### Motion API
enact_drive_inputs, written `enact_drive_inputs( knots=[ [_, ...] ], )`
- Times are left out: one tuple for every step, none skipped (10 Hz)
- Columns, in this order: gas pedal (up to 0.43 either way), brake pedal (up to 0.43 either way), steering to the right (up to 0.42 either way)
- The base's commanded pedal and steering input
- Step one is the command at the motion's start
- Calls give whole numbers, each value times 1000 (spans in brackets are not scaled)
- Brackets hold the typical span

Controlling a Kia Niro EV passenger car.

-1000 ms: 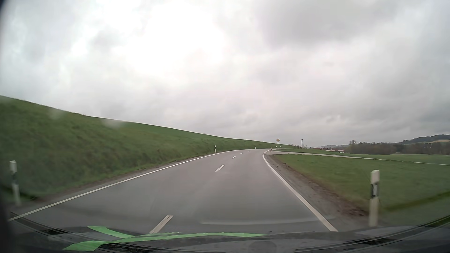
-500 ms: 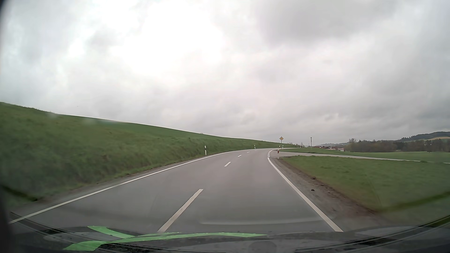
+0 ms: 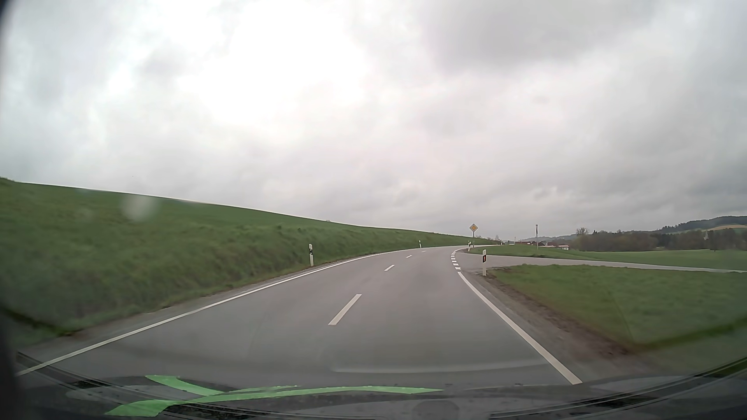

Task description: Follow the waypoints while adhering to traffic rules and regulations

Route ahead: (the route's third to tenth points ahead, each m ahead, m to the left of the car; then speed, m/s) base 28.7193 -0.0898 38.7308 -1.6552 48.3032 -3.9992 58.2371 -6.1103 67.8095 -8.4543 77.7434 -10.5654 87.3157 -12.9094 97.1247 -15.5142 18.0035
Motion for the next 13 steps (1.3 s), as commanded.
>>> enact_drive_inputs(
  knots=[
    [110,0,14],
    [110,0,15],
    [118,0,15],
    [118,0,15],
    [130,0,15],
    [138,0,16],
    [138,0,16],
    [138,0,16],
    [138,0,16],
    [138,0,16],
    [138,0,16],
    [150,0,17],
    [150,0,19]
  ],
)
